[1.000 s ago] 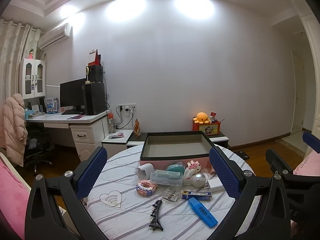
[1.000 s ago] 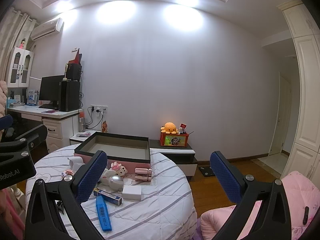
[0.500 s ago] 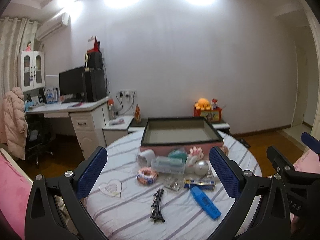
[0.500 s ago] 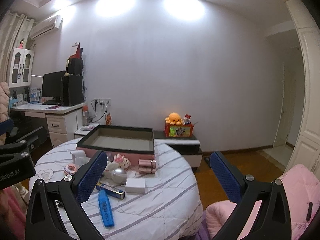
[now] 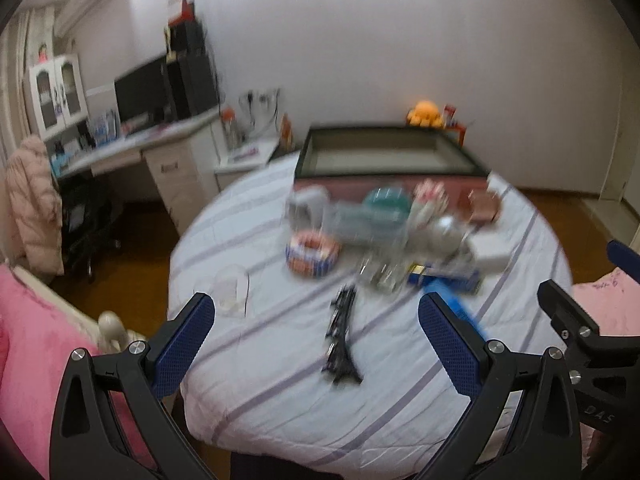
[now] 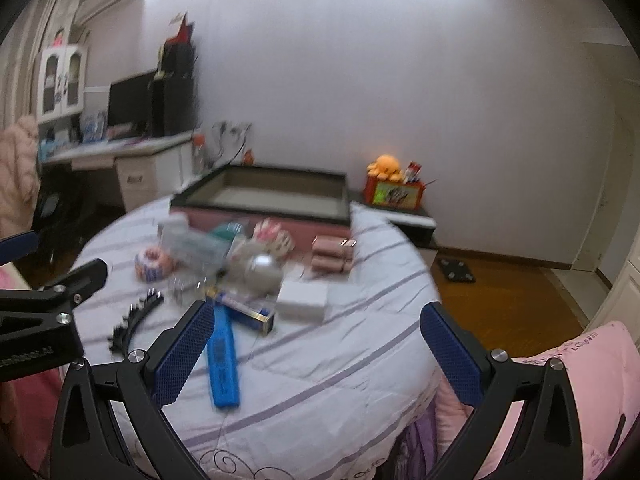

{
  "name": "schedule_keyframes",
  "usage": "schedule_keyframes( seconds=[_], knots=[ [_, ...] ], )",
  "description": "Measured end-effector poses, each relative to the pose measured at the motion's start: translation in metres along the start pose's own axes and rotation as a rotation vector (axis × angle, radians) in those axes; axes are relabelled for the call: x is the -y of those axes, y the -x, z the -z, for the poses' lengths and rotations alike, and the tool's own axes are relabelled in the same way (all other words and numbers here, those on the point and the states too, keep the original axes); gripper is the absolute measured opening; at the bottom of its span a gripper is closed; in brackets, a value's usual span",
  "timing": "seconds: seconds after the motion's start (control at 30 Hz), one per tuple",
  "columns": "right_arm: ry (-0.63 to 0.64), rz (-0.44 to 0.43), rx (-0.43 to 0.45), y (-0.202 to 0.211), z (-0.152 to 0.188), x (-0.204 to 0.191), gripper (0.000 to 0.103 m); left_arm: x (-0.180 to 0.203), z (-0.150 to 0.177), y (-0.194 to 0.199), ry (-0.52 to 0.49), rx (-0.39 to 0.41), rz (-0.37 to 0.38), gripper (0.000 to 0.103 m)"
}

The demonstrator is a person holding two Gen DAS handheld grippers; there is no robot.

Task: Organize rigid objects
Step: 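Grasp the black hair clip with left tool while right tool grasps blue highlighter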

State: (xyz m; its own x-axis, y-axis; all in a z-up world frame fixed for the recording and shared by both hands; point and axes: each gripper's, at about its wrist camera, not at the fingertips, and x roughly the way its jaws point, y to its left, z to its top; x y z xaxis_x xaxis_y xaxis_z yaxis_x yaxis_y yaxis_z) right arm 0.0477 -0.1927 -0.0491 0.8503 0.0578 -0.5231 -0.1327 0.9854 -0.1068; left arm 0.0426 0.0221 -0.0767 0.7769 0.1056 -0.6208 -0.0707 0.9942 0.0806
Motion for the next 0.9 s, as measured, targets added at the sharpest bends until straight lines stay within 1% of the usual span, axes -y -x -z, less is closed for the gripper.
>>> schedule_keyframes(
  seconds=[0.13,0.2,0.23,0.37,0.47,0.53,0.7,0.77,0.8,0.87,0.9],
  knots=[
    [0.049,-0.039,-0.062,-0.021,0.005,-0.014,0.103,-0.009,0.009,-0.03,0.025,-0.11,-0.009,0.103],
    [0.065,-0.054,-0.083,-0.029,0.006,-0.018,0.102,-0.01,0.01,-0.038,0.022,-0.138,-0.015,0.103],
    [0.075,-0.068,-0.096,-0.033,0.006,-0.02,0.099,-0.01,0.011,-0.041,0.016,-0.148,-0.018,0.103],
    [0.098,-0.117,-0.142,-0.049,0.006,-0.029,0.098,-0.007,0.008,-0.051,-0.019,-0.172,-0.017,0.103],
    [0.108,-0.153,-0.187,-0.062,0.006,-0.034,0.092,-0.002,0.008,-0.064,-0.057,-0.209,-0.02,0.103],
    [0.117,-0.162,-0.21,-0.069,0.007,-0.037,0.085,-0.001,0.008,-0.074,-0.067,-0.236,-0.019,0.103],
    [0.132,-0.208,-0.277,-0.089,0.01,-0.047,0.07,-0.005,0.01,-0.1,-0.059,-0.332,0.033,0.102],
    [0.135,-0.231,-0.315,-0.098,0.013,-0.052,0.063,-0.009,0.01,-0.105,-0.048,-0.34,0.059,0.102],
    [0.133,-0.248,-0.338,-0.102,0.015,-0.054,0.057,-0.01,0.009,-0.106,-0.048,-0.342,0.076,0.101],
    [0.125,-0.262,-0.341,-0.105,0.017,-0.054,0.054,-0.012,0.009,-0.108,-0.03,-0.354,0.103,0.099],
    [0.133,-0.259,-0.342,-0.105,0.017,-0.055,0.05,-0.012,0.009,-0.107,-0.028,-0.354,0.111,0.096]
  ],
)
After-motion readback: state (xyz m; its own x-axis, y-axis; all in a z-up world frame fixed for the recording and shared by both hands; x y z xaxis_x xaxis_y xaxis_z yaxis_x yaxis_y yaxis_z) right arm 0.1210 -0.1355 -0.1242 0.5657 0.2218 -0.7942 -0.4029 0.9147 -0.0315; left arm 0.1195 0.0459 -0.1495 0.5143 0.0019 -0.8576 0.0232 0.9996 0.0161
